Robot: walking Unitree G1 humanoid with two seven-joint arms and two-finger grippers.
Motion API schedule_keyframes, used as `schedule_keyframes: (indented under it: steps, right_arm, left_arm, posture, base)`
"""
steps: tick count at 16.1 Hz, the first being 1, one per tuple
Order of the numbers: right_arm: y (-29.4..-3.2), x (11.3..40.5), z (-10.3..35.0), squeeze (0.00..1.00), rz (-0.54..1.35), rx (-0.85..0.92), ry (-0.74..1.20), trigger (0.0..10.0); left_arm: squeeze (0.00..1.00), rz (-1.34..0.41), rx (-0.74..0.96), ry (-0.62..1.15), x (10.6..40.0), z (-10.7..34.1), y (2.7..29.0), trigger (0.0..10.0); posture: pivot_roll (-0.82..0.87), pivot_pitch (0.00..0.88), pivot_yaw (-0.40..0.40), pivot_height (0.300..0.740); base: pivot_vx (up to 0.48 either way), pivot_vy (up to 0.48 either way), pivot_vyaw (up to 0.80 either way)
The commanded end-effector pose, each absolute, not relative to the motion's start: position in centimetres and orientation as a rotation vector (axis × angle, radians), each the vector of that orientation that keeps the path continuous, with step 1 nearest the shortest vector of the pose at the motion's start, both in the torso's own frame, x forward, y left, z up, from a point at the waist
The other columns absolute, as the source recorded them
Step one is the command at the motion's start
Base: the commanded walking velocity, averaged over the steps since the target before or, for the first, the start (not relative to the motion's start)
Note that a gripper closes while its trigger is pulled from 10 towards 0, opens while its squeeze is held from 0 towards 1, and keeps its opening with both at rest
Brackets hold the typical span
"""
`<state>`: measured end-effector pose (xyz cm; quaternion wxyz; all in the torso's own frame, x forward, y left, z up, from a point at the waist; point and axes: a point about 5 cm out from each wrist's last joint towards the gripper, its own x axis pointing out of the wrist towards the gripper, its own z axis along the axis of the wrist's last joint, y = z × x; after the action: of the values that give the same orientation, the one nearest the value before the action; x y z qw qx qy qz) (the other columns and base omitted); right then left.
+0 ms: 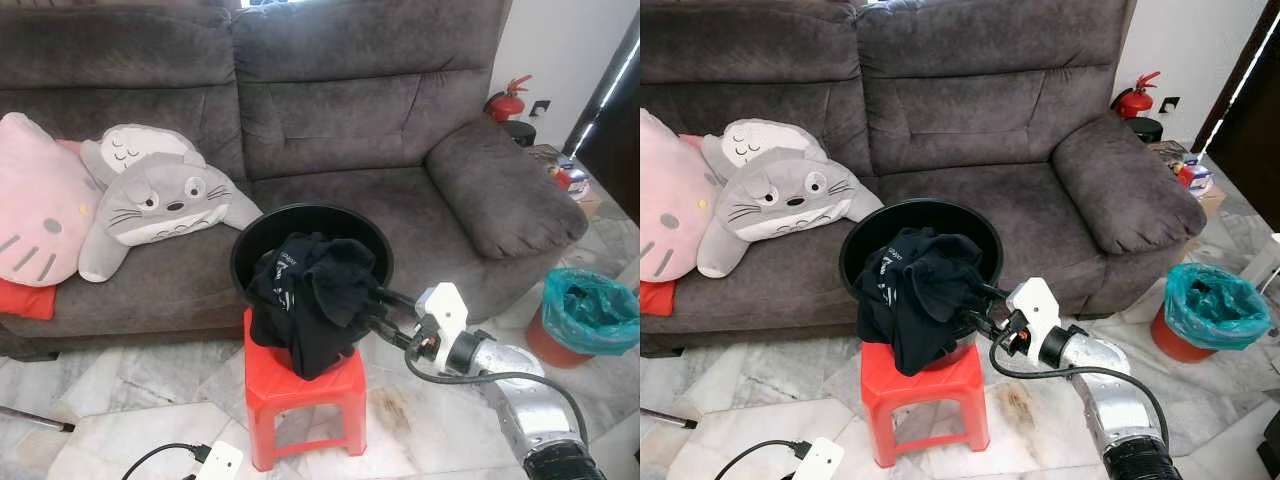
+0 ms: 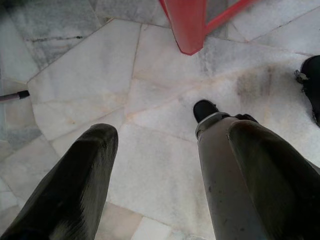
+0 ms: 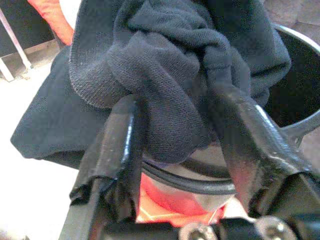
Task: Hang hanger
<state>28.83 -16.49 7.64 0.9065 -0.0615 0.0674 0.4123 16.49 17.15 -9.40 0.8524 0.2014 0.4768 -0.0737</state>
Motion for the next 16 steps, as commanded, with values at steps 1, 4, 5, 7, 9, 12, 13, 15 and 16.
schedule_keyframes:
  steps: [1,4,5,7,9,12,13,15,16]
  right_arm:
    - [-16.2,28.9,7.7,0.0,0.865,-0.136,0.134,0.0]
    - [-16.2,28.8,7.6,0.0,0.866,-0.138,0.135,0.0]
    - [-16.2,28.9,7.6,0.0,0.859,-0.153,0.137,0.0]
    - [-16.8,29.5,7.7,0.0,0.799,-0.195,0.127,0.0]
    - [-18.2,30.8,8.8,0.0,0.657,-0.285,0.08,0.0]
    - [-19.9,32.4,11.4,0.0,0.465,-0.355,-0.036,0.0]
    - [-20.8,32.8,12.1,0.0,0.377,-0.357,-0.065,0.0]
    - [-22.5,33.5,13.4,0.0,0.22,-0.356,-0.109,0.0]
    - [-23.3,33.7,14.0,0.0,0.159,-0.34,-0.118,0.0]
  left_arm:
    - [0.0,-0.153,0.441,1.02,16.2,-9.5,17.5,10.0]
    - [0.0,-0.154,0.443,1.02,16.2,-9.5,17.5,10.0]
    - [0.0,-0.154,0.444,1.021,16.2,-9.5,17.5,10.0]
    - [0.0,-0.153,0.444,1.02,16.2,-9.5,17.5,10.0]
    - [0.0,-0.151,0.445,1.02,16.2,-9.5,17.5,10.0]
    - [0.0,-0.152,0.447,1.018,16.2,-9.5,17.5,10.0]
    - [0.0,-0.151,0.447,1.016,16.2,-9.5,17.5,10.0]
    - [0.0,-0.151,0.447,1.014,16.2,-9.5,17.5,10.0]
    - [0.0,-0.152,0.449,1.014,16.2,-9.5,17.5,10.0]
  posture:
    - [-0.2,0.01,0.023,0.74]
    - [-0.2,0.011,0.024,0.74]
    - [-0.2,0.01,0.024,0.74]
    - [-0.2,0.01,0.024,0.74]
    - [-0.2,0.01,0.025,0.74]
    - [-0.21,0.01,0.024,0.74]
    - [-0.21,0.01,0.024,0.74]
    - [-0.21,0.009,0.024,0.74]
    - [-0.21,0.009,0.028,0.74]
  base:
    - [0.0,0.0,0.0]
    - [0.0,0.0,0.0]
    - [0.0,0.0,0.0]
    - [0.0,0.0,0.0]
    - [0.0,0.0,0.0]
    - [0.0,0.0,0.0]
    - [0.0,0.0,0.0]
    - [0.0,0.0,0.0]
    - [0.0,0.0,0.0]
